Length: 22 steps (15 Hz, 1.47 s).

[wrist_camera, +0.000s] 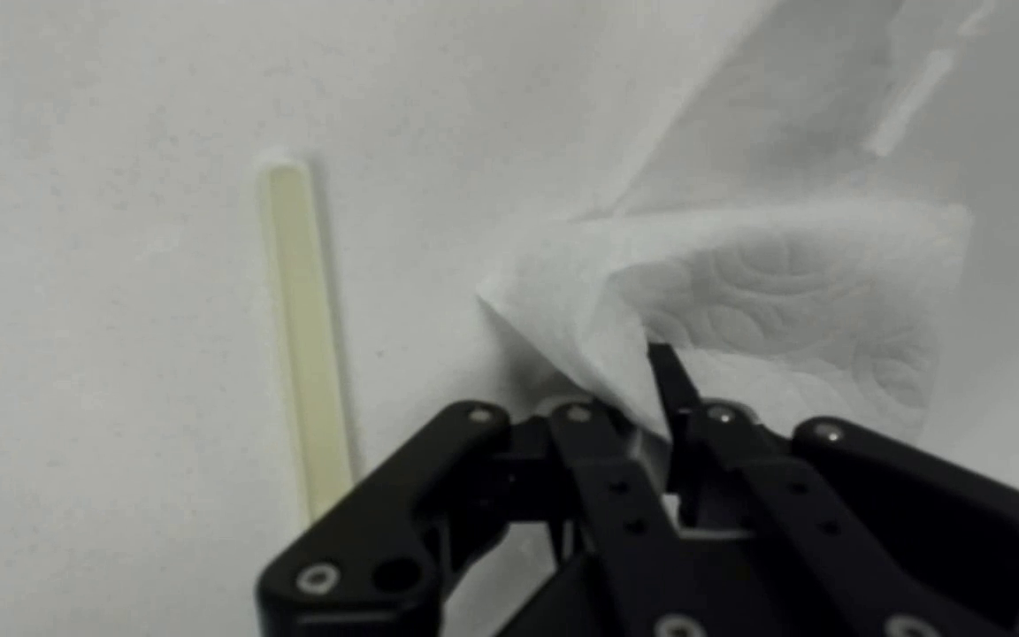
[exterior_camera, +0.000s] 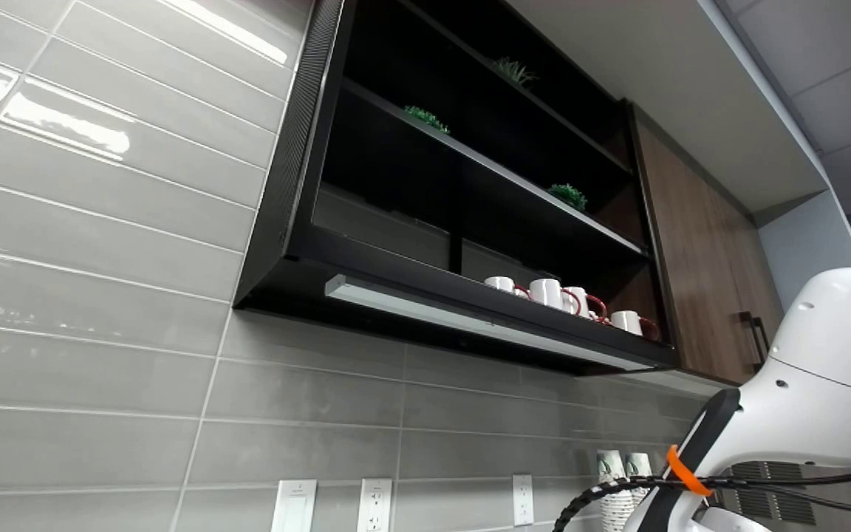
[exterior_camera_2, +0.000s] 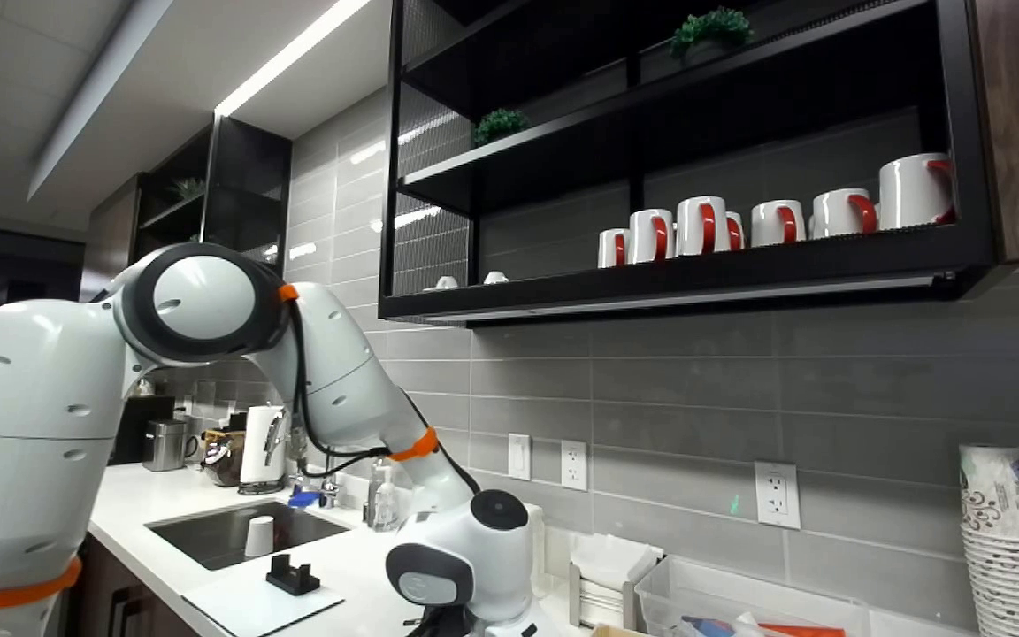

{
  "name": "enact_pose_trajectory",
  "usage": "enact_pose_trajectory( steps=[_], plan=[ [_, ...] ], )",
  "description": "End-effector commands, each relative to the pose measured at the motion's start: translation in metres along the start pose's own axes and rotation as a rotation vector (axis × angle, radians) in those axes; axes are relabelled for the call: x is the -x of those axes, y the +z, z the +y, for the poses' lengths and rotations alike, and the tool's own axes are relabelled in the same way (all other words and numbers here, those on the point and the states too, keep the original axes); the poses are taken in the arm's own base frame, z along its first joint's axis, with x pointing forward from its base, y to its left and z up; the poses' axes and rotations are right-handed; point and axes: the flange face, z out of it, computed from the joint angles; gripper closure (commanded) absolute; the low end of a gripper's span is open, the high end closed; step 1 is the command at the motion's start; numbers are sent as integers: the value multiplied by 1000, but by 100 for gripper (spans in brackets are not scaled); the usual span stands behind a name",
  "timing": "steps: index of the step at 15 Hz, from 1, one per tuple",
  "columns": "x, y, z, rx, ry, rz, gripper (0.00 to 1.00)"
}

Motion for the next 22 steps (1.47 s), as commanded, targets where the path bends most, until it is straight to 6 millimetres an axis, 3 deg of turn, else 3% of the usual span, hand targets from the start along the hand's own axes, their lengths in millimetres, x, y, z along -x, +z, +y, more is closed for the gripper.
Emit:
enact_pose_trajectory(
  steps=[1,7,16,22],
  plan=[
    [3,5,0,21,-32,-15,98],
    [10,-4,-25,54,-94,-31,98],
    [30,-8,-98,65,-51,-9,98],
    [36,-11,-132,116,-14,20,98]
  ],
)
